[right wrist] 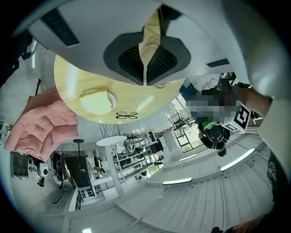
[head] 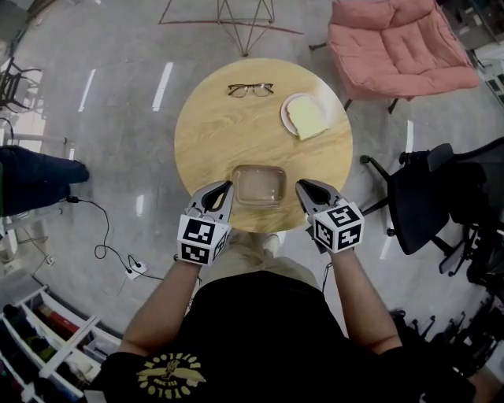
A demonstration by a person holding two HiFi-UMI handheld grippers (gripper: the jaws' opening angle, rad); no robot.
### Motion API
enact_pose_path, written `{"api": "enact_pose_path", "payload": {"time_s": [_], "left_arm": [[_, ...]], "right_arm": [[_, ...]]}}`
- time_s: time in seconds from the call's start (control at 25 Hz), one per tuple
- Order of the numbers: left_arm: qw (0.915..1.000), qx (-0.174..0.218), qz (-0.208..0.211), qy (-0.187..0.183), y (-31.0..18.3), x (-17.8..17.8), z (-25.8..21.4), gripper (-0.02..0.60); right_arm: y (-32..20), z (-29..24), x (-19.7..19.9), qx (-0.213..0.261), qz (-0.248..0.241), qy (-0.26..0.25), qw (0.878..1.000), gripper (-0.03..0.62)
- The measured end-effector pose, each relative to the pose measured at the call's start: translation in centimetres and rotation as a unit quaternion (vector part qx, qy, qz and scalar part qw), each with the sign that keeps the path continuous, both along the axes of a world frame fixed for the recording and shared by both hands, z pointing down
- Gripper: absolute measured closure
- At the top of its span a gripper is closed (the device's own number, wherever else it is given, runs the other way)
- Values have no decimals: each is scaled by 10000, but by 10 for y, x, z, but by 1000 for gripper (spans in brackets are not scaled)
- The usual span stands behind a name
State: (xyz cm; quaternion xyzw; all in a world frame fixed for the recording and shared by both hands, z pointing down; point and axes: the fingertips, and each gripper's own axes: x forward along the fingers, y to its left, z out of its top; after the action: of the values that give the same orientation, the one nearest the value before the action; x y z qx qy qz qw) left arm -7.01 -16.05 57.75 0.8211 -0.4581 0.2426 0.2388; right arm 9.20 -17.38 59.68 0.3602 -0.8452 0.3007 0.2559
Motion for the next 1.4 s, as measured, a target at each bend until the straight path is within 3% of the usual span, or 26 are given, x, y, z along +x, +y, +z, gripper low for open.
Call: {"api": "enact_pose_path", "payload": {"time_s": [0.36,0.76,1.08,1.4], "left_arm": [[9986,-511,-21,119,2,4,42,563],[9922,-1179,-317,250,14,-5,86,561],[9899,-1381,-213,252,25,-6,99,563],[9884,-1463,-124,391,26,0,102,561]], "right_arm": [[10,47,7,-542,6,97,9985,510],[13,86,4,-1191,286,-218,9922,491],[13,104,-3,-1505,370,-365,9872,482],[15,113,-4,-1836,890,-768,9759,520]]}}
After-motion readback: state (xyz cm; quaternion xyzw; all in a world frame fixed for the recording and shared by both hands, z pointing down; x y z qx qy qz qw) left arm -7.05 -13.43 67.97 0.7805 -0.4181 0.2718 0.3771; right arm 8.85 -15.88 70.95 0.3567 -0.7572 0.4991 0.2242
